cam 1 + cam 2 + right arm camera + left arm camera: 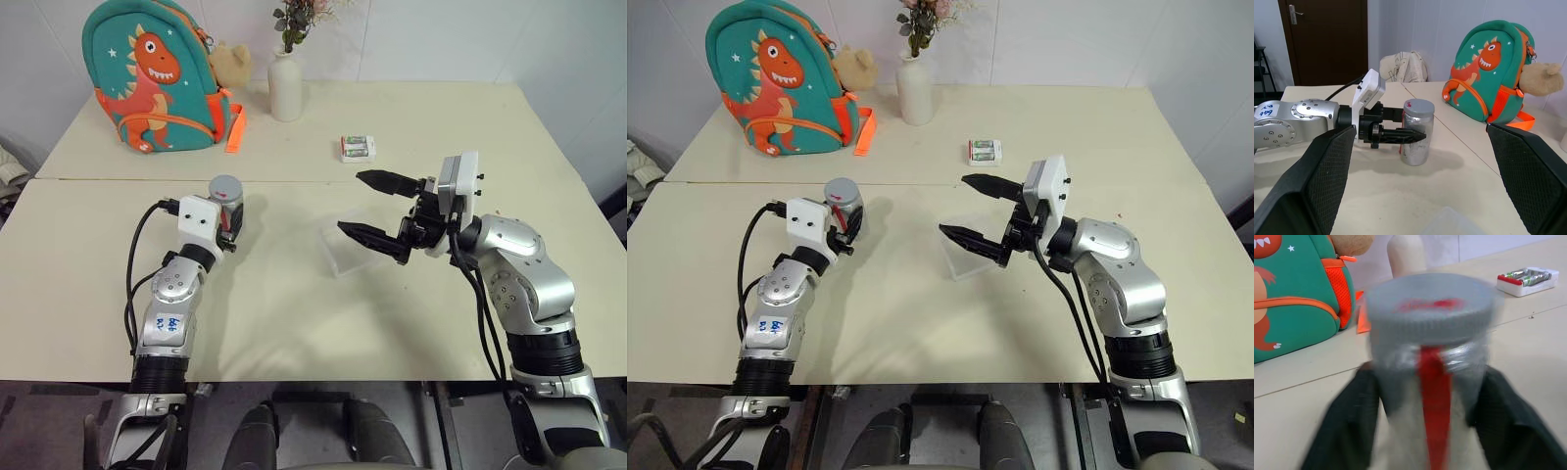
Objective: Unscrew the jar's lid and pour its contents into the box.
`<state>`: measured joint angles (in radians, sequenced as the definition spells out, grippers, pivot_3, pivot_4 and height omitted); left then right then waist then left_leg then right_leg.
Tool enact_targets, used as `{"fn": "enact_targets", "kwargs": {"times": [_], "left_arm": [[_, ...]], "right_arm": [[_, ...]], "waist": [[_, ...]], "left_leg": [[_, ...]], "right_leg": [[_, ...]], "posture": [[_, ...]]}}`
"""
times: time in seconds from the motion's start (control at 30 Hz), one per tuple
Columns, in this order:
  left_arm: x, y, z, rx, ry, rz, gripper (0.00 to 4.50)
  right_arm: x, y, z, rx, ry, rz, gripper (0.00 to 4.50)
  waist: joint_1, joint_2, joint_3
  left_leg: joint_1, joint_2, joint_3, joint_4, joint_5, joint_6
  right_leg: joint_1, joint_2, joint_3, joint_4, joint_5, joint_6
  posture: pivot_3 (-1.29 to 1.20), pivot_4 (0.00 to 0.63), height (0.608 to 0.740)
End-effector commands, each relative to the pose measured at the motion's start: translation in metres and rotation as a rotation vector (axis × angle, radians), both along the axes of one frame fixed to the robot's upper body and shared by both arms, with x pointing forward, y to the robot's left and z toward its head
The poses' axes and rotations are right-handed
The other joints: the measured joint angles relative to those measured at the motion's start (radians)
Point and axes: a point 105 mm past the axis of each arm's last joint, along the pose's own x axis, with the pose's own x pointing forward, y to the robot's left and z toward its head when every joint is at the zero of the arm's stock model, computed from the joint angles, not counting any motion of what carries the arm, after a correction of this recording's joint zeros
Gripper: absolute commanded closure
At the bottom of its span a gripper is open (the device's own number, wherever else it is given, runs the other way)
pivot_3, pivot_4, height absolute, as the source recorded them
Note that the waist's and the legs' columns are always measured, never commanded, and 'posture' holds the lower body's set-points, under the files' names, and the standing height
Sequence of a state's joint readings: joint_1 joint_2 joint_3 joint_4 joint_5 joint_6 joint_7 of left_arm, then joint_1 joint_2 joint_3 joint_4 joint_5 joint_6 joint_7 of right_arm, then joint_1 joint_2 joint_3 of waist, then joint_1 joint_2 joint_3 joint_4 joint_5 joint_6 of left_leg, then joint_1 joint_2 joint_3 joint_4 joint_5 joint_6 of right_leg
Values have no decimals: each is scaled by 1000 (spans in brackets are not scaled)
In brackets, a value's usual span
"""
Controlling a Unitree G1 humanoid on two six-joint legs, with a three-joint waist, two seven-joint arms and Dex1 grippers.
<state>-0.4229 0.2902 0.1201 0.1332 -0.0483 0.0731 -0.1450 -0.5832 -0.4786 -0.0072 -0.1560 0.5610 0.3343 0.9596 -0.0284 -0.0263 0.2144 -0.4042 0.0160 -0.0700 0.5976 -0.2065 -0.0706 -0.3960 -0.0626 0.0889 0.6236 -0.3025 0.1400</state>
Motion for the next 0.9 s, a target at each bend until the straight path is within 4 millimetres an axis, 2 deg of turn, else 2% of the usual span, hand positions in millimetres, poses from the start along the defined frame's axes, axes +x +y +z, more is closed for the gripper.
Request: {"fn": "enact_targets", "kwargs": {"times": [0.03, 0.2, 0.33, 0.47, 0.73, 0.9], "left_arm": [[-1, 1, 13, -17, -56, 10, 2517], [-13, -12, 29, -83, -109, -112, 2517], [-47, -26, 43, -25, -98, -380, 2517], [-76, -44, 37, 47, 30, -680, 2517], [-72, -73, 36, 101, 102, -853, 2517], [-74, -87, 33, 82, 123, -907, 2517]], "right_arm": [[-5, 2, 9, 17, -37, 17, 0], [-5, 3, 5, 8, -27, 15, 0], [-7, 4, 2, -16, -5, 15, 0], [-14, 13, 3, -25, 27, 42, 0], [-25, 61, 3, -37, 115, 118, 0], [-16, 79, -3, -35, 139, 78, 0]], "waist": [[0, 0, 0], [0, 0, 0], [-5, 0, 0], [-3, 0, 0], [-2, 0, 0], [-6, 0, 0]], "left_leg": [[0, 0, 0, 0, 0, 0], [0, 0, 0, 0, 0, 0], [0, 0, 0, -1, 0, -1], [0, 1, 0, -2, -1, -1], [0, 1, 0, -1, 0, 0], [0, 1, 0, -3, 0, 0]], "right_leg": [[0, 0, 0, 0, 0, 0], [0, 0, 0, 0, 0, 0], [0, 0, 0, 0, 0, -1], [-2, 0, 0, 1, -1, -2], [-2, 0, 0, -1, -3, -9], [-3, 1, 0, -1, 0, -3]], "posture": [[0, 150, 740], [0, 150, 740], [0, 150, 740], [0, 150, 740], [0, 150, 740], [0, 150, 740]]}}
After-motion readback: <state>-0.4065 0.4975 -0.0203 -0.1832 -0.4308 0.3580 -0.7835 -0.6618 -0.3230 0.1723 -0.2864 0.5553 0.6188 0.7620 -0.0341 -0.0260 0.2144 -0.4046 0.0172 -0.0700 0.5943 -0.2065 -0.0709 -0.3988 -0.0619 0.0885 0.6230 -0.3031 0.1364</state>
